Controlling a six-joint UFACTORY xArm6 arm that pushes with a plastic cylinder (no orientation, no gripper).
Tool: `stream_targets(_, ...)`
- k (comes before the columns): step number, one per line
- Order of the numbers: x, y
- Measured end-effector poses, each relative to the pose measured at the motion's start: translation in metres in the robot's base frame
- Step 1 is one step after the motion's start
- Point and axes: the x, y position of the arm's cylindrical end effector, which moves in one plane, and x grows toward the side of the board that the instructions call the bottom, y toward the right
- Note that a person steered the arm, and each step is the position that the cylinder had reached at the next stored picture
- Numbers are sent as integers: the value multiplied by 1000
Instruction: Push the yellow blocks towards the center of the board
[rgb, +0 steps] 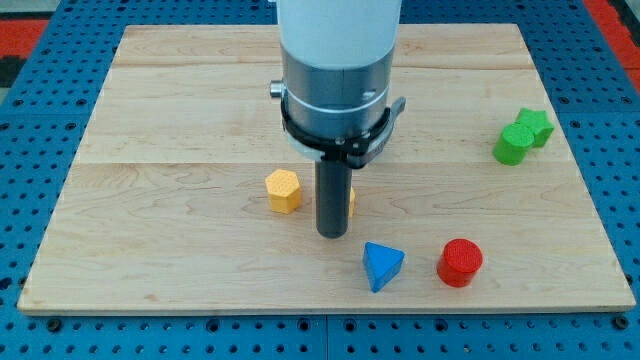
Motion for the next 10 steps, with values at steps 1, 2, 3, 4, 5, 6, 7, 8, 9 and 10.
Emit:
stream_targets(1, -13, 49)
stream_targets(2, -42, 89)
stream_targets(3, -43, 18)
stream_targets(4, -42, -26)
stream_targets(5, -33, -20)
stream_targets(6, -10, -16)
stream_targets(7, 7, -32)
stream_targets(8, -11, -68)
stream_targets(9, -36, -80)
stream_targets(10, 10, -80)
